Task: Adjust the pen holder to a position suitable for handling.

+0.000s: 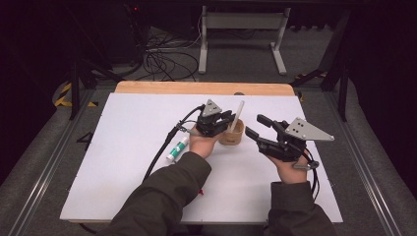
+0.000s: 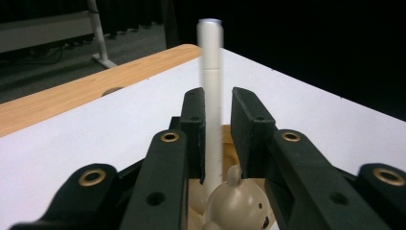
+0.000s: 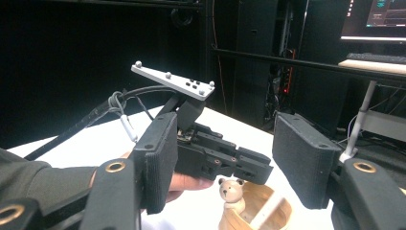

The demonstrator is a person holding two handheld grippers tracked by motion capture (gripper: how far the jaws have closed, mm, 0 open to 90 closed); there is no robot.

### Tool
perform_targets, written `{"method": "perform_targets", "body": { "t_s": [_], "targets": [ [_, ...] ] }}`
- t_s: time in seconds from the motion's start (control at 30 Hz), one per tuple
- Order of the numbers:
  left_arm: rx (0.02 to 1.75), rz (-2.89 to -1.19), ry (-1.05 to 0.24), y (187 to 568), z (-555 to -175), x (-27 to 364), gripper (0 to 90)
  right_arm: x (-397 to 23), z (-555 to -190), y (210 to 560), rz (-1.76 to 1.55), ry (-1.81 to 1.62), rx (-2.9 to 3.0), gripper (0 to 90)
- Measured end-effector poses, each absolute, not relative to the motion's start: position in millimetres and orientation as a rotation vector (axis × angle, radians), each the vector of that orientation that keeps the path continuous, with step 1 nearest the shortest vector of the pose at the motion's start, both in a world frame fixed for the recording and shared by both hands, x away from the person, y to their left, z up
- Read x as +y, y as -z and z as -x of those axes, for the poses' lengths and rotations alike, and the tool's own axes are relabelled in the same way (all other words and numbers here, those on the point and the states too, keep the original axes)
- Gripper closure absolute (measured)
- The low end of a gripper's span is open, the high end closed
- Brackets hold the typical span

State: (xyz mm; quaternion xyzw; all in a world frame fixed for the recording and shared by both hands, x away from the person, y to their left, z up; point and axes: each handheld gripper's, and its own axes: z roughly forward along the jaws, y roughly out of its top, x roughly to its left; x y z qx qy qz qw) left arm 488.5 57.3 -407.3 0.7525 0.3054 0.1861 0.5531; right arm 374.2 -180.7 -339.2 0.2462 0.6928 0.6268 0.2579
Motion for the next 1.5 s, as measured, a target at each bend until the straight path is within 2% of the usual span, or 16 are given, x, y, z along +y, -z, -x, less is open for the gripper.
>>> {"method": "perform_targets", "body": {
  "t_s": [0.17,0.37,0.57,0.73,0.9,1.5],
  "targets": [
    [0.705,-1.796,-0.466,403.6,-486.0,61.2,71.1,-180.1,-374.3,339.5,-0.669,-1.698,1.883,42.5],
    [0.689,-1.804,-0.501,394.0,-478.3,71.6,58.5,-179.2,-374.9,339.9,-0.665,-1.693,1.886,42.5],
    [0.684,-1.76,-0.494,383.0,-470.0,89.6,54.1,-177.4,-374.9,340.5,-0.669,-1.685,1.898,42.3],
    [0.674,-1.72,-0.489,373.0,-461.4,104.1,40.8,-176.0,-375.9,341.3,-0.67,-1.681,1.904,41.8],
    [0.652,-1.71,-0.497,365.7,-449.7,115.4,31.3,-174.3,-376.2,342.0,-0.678,-1.678,1.908,41.0],
    [0.576,-1.726,-0.529,349.8,-408.2,149.9,15.3,-164.4,-377.3,344.9,-0.686,-1.663,1.939,36.9]
  ]
}}
